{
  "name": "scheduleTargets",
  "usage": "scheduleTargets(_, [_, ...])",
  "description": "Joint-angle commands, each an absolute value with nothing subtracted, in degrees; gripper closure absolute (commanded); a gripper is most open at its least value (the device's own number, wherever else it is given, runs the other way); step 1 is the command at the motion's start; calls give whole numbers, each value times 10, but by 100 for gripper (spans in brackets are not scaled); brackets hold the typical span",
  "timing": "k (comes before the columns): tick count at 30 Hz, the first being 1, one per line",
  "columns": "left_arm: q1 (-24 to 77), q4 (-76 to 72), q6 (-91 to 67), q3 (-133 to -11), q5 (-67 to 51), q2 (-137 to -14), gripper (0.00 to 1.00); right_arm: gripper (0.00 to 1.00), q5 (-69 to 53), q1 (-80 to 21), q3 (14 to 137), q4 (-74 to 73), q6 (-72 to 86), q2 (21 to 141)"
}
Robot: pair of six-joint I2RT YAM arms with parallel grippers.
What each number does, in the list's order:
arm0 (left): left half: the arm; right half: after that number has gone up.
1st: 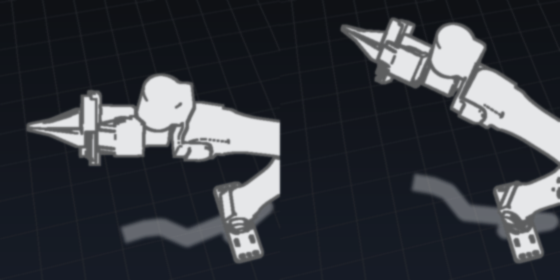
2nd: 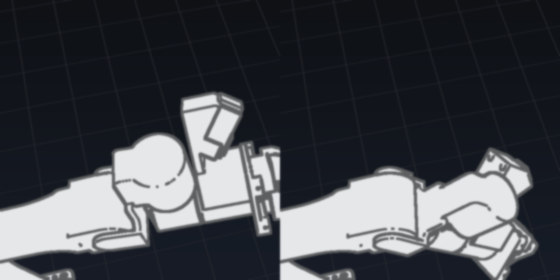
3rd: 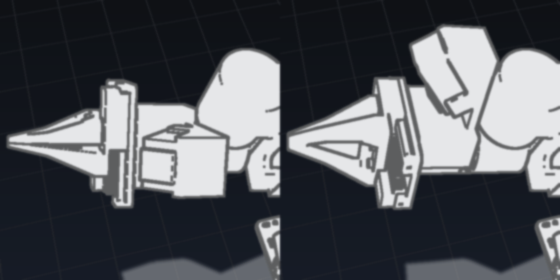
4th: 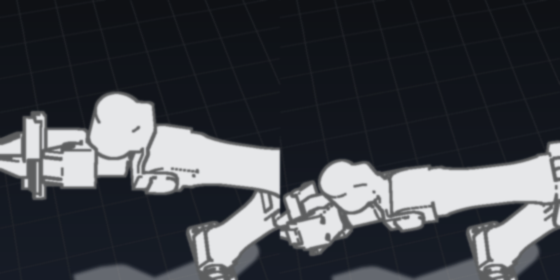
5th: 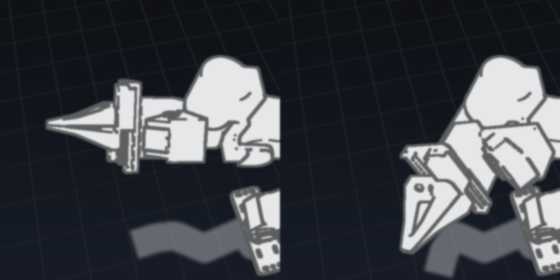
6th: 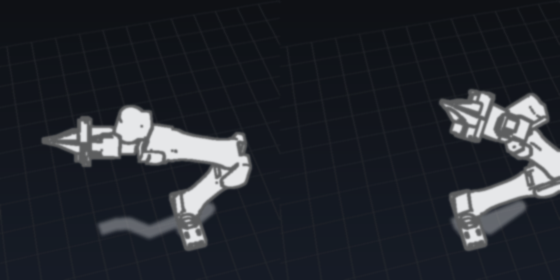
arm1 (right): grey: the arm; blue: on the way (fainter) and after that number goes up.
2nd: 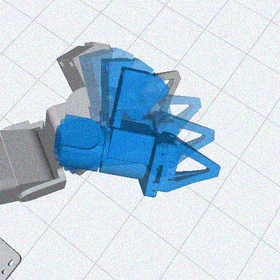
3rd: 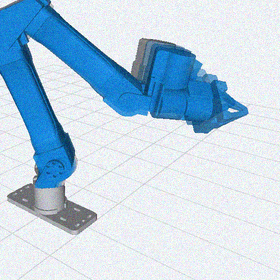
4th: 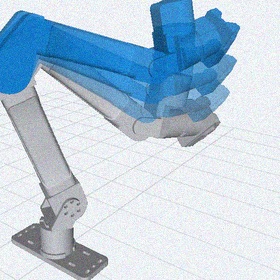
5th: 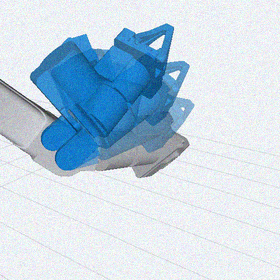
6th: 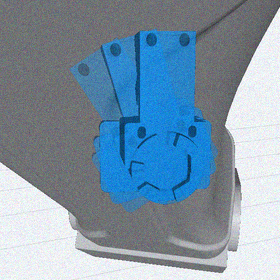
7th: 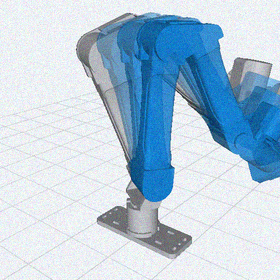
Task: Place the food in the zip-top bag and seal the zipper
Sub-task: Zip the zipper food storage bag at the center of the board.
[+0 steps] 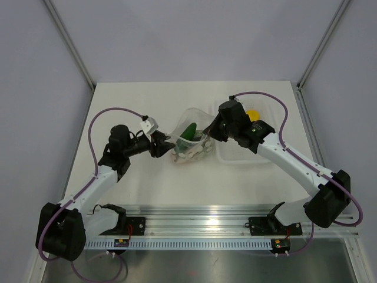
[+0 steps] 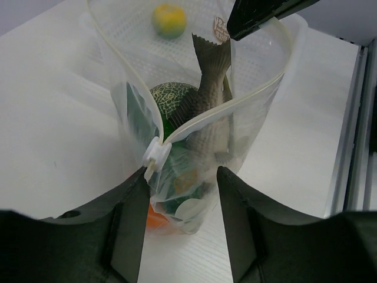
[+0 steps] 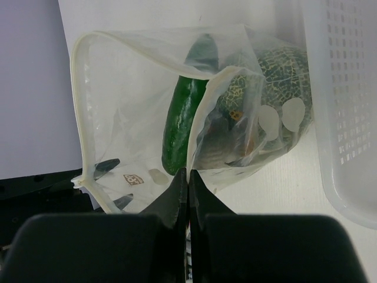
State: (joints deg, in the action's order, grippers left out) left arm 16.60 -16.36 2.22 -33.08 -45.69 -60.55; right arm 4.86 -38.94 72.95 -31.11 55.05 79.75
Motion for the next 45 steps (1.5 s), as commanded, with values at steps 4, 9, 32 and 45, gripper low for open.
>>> scheduleTargets(4, [170, -202, 18, -361, -490, -620, 66, 100, 41, -383, 731, -287, 544, 795])
scheduleTargets(9, [172, -189, 23, -368, -490, -624, 81, 100, 40, -381, 733, -287, 541, 796])
scheduleTargets(32, [171, -191, 32, -382, -477, -619, 100, 47, 35, -443, 916, -463, -48, 810])
scheduleTargets(45, [171, -166, 48, -385, -529, -616, 100, 49, -292, -478, 840, -243, -351, 806])
